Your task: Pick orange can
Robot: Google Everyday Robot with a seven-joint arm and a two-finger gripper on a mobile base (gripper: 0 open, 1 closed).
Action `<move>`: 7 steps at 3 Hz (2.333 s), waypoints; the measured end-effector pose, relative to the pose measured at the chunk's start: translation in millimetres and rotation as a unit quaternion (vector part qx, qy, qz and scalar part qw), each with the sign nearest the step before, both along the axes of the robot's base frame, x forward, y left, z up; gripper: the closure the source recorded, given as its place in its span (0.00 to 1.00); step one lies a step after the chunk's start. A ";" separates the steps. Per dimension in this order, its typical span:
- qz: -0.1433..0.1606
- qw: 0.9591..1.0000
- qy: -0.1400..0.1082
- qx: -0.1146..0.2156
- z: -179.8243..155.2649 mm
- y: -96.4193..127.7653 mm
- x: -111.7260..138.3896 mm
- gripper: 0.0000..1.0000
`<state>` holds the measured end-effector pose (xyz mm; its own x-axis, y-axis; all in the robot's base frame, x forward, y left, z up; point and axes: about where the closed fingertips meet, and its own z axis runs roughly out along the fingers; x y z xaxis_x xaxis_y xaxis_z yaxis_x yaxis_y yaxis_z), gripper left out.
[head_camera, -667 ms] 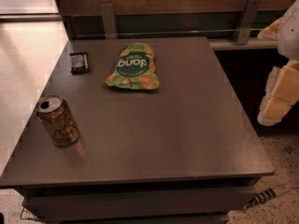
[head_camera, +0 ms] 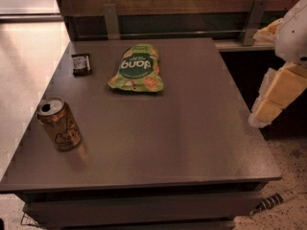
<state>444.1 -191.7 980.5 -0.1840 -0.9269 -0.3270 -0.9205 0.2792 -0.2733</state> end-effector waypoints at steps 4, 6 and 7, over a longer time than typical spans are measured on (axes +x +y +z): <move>0.144 0.933 0.012 0.329 -68.5 169.8 4.5 0.00; 0.150 0.927 -0.003 0.345 -69.1 179.8 11.9 0.00; 0.165 0.910 -0.022 0.379 -70.0 211.6 32.6 0.00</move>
Offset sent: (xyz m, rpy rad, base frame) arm 0.0095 0.1564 -0.0497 0.7268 -0.0223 0.3499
